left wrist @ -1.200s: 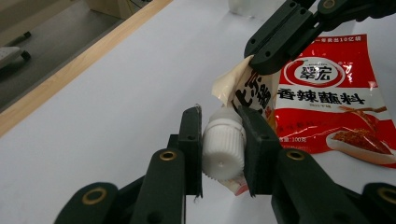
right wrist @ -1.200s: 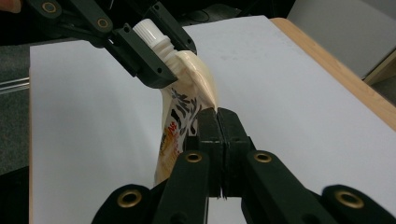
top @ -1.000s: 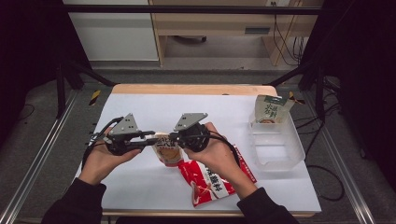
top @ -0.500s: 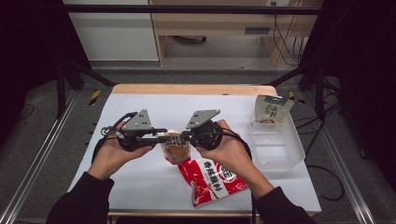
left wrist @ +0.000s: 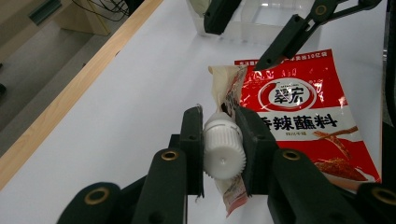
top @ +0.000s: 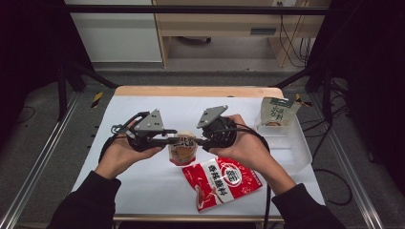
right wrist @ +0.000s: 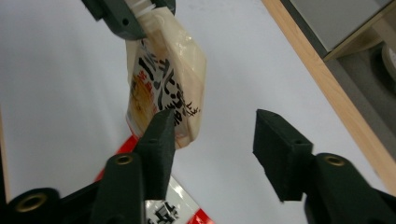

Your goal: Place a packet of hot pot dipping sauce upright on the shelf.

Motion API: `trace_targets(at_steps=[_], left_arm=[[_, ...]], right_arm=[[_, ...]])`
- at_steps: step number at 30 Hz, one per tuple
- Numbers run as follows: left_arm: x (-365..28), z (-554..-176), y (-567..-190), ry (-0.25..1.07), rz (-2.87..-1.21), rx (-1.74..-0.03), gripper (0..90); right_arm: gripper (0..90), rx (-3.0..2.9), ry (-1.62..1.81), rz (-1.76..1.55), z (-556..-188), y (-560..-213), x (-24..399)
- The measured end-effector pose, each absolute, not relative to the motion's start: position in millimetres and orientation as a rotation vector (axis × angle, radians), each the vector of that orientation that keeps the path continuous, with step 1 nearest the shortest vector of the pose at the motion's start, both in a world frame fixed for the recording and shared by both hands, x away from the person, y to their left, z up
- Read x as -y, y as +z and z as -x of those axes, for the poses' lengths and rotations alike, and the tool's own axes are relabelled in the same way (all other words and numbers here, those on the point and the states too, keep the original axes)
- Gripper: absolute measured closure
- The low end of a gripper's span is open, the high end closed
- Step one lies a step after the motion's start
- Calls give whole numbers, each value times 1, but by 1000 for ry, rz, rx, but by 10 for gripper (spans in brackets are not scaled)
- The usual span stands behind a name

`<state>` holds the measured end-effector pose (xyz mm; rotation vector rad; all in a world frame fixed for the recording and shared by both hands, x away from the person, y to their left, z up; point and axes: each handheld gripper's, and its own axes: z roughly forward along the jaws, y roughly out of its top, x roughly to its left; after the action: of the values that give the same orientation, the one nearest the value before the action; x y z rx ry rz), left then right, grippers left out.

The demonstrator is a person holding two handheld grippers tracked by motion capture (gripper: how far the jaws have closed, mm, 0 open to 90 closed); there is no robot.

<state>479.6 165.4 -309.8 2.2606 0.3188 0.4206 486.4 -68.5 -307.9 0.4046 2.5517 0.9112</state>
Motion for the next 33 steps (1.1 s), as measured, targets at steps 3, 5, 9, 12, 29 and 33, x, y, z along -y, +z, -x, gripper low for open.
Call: trace_targets(at_steps=[3, 5, 9, 12, 29, 33], left_arm=[[-162, -480, -310, 414, -2261, -309, 736], [-160, -480, -310, 407, -2258, -295, 736], [-156, -479, -310, 395, -2259, -276, 736], [-153, -478, -311, 392, -2268, -256, 736], [-143, -473, -313, 365, -2270, -203, 736], [-142, -473, -314, 362, -2267, -203, 735]], right_arm=[[372, -2574, 826, -334, -486, -305, 67], [340, -2587, 779, -291, -486, -303, 64], [280, -2634, 708, -236, -486, -298, 60], [250, -2673, 680, -199, -489, -296, 58], [558, -2795, 620, -100, -497, -307, 47], [686, -2814, 618, -78, -496, -307, 47]])
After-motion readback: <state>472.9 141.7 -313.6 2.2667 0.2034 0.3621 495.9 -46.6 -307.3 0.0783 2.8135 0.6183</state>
